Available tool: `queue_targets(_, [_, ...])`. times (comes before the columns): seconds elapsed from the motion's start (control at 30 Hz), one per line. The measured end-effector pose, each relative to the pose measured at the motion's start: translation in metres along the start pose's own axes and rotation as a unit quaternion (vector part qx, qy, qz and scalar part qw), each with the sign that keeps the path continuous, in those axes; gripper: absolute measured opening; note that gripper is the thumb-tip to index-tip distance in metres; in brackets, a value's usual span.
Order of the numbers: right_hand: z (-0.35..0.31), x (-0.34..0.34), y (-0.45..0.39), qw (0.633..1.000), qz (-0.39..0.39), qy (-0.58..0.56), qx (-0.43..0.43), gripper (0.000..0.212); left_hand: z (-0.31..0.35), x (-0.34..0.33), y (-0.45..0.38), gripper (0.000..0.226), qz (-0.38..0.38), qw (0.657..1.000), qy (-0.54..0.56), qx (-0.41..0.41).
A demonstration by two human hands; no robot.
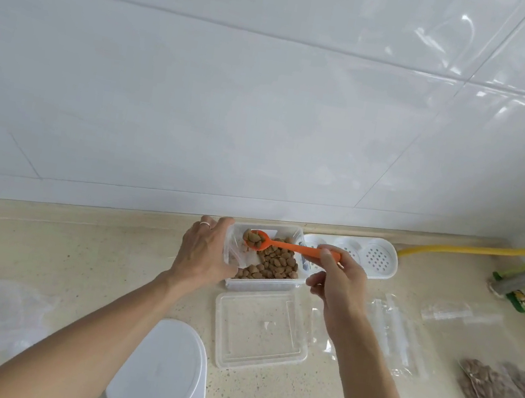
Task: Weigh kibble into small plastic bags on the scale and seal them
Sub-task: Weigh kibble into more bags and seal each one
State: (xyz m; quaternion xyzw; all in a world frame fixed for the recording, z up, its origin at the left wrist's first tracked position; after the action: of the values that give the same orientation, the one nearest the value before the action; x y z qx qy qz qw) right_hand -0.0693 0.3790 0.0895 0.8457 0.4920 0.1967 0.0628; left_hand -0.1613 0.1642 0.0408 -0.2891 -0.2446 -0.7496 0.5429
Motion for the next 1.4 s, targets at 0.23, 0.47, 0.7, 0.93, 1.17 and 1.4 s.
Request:
queue_targets(0.23, [-0.044,-0.022,0.024,0.955,-0.085,0.206,0.196,0.013,0.017,-0.005,0.004,0.082,-0.003,0.992,0.122,-0.022])
queue_targets(0.47, [-0.048,-0.002,0.016,0.979,0.030,0.098,0.178,0.013,0.003,0.000,0.004,0.086,0.019,0.995,0.094,0.006])
queue_targets(0.7, [0.001,-0.002,-0.014,0.987,0.070,0.124,0.080,0.013,-0.019,0.010,0.012,0.088,0.055,0.998,0.026,0.004])
queue_targets(0.93, [0.039,-0.043,-0.019,0.984,-0.002,0.177,0.032,0.016,-0.031,0.012,0.020,0.090,0.054,0.999,-0.001,-0.001])
queue_targets(1.17, [0.061,-0.046,-0.019,0.992,0.024,0.046,-0.113,0.014,-0.032,0.013,0.018,0.090,0.057,0.998,-0.019,-0.009])
queue_targets(1.4, [0.060,-0.021,-0.012,0.984,0.045,-0.055,-0.162,0.015,-0.026,0.013,0.010,0.088,0.060,0.996,-0.059,0.017])
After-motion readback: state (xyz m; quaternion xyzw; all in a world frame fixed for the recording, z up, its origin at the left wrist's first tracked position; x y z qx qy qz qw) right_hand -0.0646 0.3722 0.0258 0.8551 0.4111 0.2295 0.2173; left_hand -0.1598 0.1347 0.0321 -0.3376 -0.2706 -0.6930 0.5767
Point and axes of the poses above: each hand's wrist, its own y-axis away from the middle knuckle, its own x-axis out of the back of the hand, z = x × y, the point moved 6 cm from there along -y, towards the middle knuckle, and after that the axes turned 13 degrees about y, right-handed, at the moved point
